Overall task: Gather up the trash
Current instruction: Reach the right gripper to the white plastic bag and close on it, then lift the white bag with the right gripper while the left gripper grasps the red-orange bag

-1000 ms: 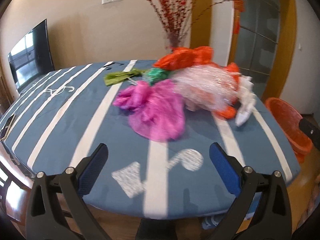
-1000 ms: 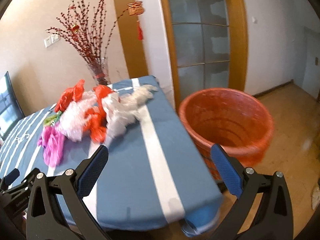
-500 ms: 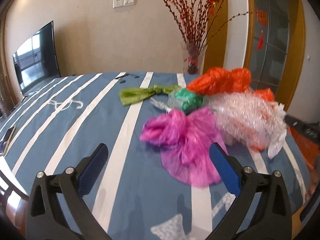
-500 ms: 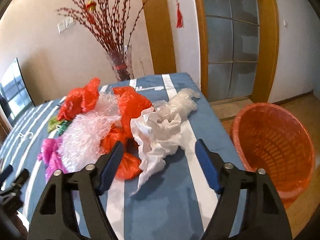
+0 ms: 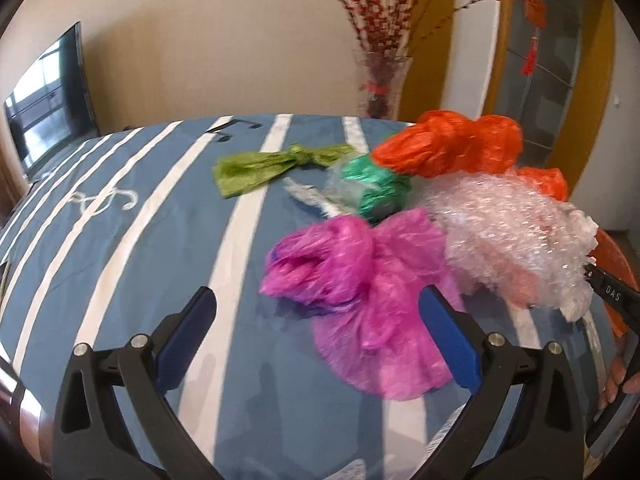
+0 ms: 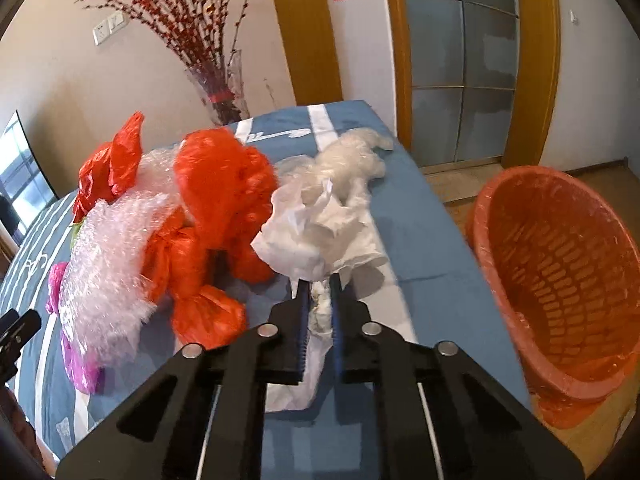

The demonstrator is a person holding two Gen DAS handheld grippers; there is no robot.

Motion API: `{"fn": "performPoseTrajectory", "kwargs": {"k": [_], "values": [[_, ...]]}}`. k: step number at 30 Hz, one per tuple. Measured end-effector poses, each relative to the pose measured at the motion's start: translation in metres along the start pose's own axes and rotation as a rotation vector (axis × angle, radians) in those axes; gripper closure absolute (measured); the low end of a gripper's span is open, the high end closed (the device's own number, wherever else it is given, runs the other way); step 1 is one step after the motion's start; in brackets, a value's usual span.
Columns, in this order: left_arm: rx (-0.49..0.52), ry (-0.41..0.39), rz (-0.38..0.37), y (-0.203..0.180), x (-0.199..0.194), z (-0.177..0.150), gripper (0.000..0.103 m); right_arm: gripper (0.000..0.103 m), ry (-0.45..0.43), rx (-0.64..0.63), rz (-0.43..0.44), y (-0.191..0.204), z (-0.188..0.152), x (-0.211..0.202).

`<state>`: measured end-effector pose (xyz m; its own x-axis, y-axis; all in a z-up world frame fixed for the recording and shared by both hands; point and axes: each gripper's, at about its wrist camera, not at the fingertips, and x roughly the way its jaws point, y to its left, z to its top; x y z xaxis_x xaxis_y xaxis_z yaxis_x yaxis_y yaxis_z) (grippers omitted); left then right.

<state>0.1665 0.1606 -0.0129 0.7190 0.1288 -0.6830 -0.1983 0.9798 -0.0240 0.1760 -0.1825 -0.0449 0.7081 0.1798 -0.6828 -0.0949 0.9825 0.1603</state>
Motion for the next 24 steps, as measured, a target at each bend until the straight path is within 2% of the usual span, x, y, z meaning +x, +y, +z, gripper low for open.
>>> {"fn": "performPoseTrajectory", "kwargs": {"k": [4,11,17,24], "values": [[0.021,-0.049,-0.068,-0.014,0.000,0.015,0.004,0.097,-0.020,0.016,-0.003,-0.016,-0.002,-0.011],[0.103,-0.111,-0.094,-0.052,0.017,0.058,0.004,0.098,-0.031,0.022,0.019,-0.031,-0.008,-0.023],[0.093,-0.087,-0.130,-0.066,0.038,0.091,0.009,0.098,-0.058,0.025,0.035,-0.037,-0.008,-0.036],[0.099,-0.073,-0.149,-0.073,0.050,0.103,0.011,0.098,-0.051,0.022,0.047,-0.036,-0.011,-0.037]]}}
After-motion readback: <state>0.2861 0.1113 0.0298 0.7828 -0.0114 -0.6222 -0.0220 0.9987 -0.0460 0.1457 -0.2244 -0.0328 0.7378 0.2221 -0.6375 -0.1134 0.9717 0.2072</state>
